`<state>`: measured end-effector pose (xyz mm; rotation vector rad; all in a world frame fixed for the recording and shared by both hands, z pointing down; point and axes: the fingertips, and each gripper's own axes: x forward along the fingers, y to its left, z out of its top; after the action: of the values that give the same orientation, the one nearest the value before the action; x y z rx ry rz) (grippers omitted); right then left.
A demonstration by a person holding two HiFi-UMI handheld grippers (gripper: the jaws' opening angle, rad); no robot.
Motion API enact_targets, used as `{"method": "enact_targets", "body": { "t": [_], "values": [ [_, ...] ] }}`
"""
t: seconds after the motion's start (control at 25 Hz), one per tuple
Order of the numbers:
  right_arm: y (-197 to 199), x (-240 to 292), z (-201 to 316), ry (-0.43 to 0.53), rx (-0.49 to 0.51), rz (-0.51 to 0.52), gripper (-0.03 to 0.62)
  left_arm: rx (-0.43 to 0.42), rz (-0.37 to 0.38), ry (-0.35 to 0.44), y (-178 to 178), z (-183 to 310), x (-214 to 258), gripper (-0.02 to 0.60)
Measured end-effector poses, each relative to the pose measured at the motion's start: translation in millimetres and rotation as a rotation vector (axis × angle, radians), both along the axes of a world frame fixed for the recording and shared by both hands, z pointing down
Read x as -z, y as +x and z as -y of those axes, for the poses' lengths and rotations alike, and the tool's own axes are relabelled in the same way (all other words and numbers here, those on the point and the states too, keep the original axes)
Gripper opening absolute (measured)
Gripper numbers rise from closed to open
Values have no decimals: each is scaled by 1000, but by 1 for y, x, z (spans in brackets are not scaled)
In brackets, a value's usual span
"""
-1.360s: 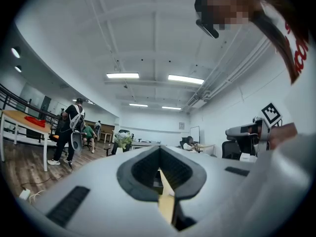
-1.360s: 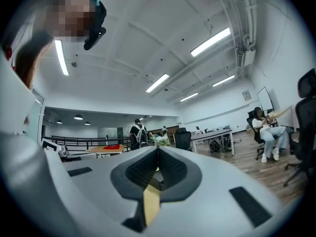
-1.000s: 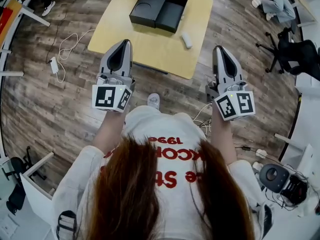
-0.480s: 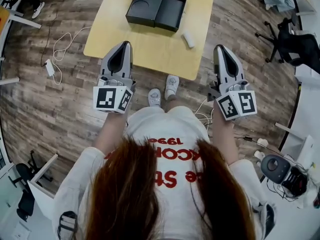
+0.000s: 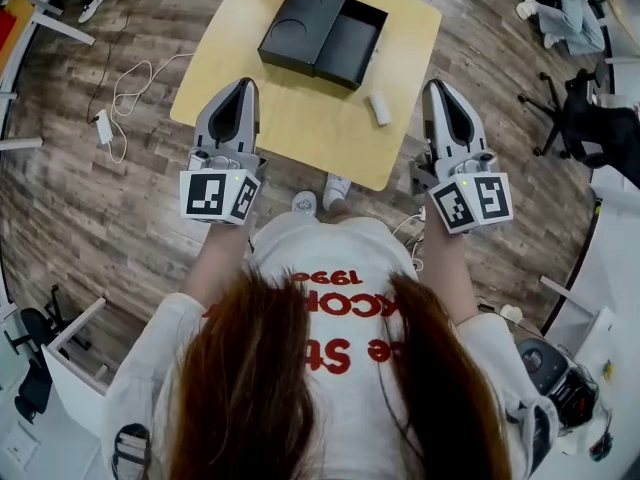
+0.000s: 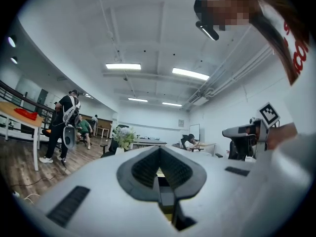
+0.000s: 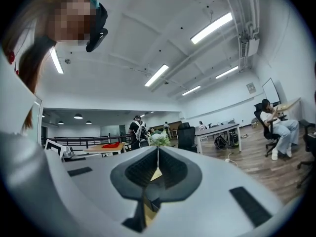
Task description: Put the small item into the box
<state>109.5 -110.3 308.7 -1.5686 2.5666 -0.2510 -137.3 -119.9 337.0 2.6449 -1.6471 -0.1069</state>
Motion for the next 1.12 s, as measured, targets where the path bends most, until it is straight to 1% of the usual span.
{"method": "enact_targets", "body": {
  "t": [0.32,0.44,0.56,0.76,0.88,0.92,1.0,1.12],
  "values": [
    [27,4,53,24,67,16,6,66,12,27,25,46,8,6],
    [31,-4,69,5,105,25,8,100,24,28,30,56,9,6],
    [28,-15,81,-27,119,22,8,108,24,23,30,67,6,6],
    [17,-53,83,-148,124,17,9,108,33,-47,29,79,-16,6],
    [16,-87,83,-240,100,-15,11,68,17,-79,36,86,-29,6],
    [15,-102,83,-275,94,-32,20,50,19,-91,40,88,-35,6],
    [13,-139,79,-349,84,-85,63,20,22,-121,46,88,-46,6],
    [5,-206,65,-476,76,-197,70,-9,28,-170,50,84,-63,6]
  ]
}}
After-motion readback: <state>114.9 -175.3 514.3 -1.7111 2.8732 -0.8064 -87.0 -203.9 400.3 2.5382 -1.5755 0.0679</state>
